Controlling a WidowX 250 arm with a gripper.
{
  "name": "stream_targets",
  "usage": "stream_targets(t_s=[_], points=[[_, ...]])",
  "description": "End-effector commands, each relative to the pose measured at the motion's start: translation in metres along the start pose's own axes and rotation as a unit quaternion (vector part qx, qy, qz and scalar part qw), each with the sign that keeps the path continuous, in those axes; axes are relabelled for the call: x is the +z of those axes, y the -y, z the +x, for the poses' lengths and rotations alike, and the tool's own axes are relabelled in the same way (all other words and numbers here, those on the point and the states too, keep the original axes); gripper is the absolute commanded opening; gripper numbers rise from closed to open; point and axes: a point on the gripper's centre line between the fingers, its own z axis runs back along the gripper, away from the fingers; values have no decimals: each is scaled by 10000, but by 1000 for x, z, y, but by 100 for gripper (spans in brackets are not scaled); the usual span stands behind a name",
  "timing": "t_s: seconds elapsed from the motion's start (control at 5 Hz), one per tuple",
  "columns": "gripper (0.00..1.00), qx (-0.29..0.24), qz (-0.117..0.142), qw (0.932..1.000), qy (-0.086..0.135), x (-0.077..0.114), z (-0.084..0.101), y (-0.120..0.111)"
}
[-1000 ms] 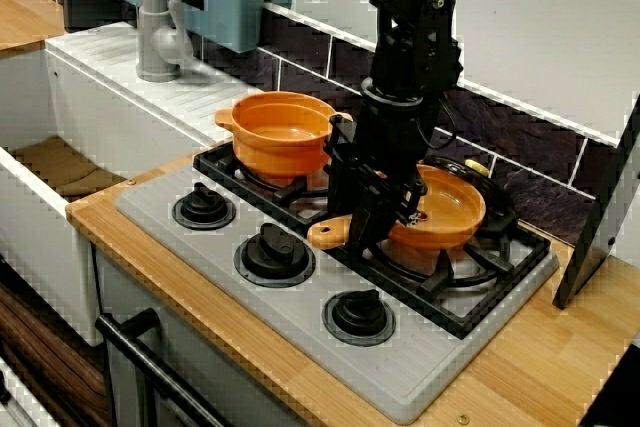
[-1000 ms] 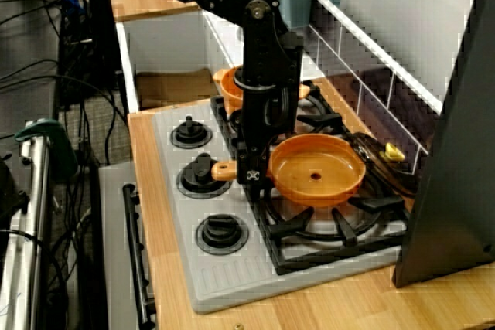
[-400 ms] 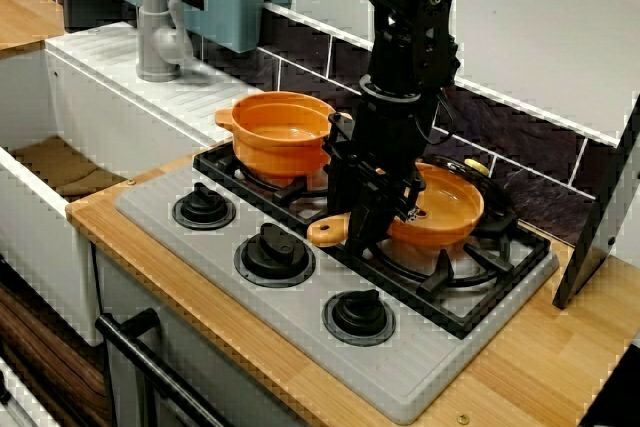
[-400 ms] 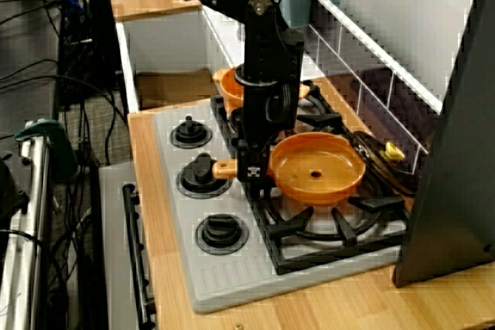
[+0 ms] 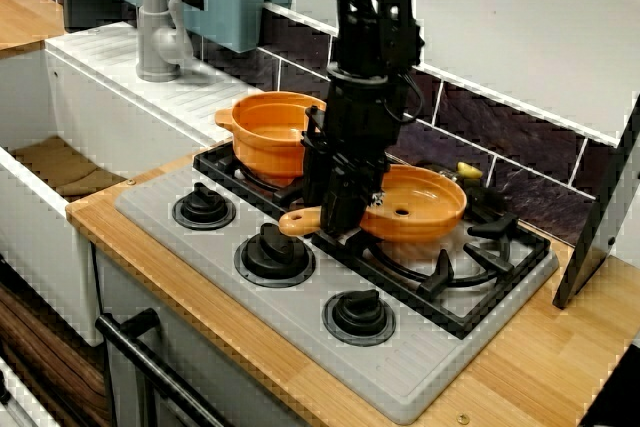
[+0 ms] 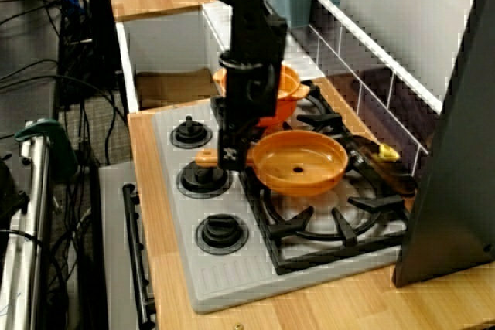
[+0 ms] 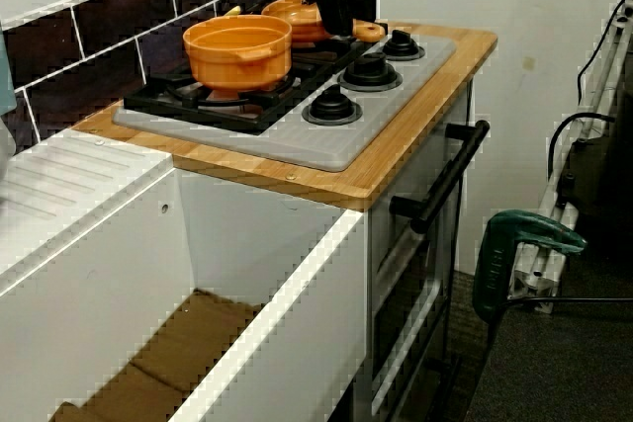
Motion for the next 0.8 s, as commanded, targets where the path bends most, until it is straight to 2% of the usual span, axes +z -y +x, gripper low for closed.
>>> stream_targets(t_s=[0.0, 0.4, 0.6], points=[[0, -56, -62, 9994, 345, 22, 3, -1], [0, -555, -459, 9970, 289, 23, 2, -5], [0, -738, -584, 9949, 364, 25, 0, -8]])
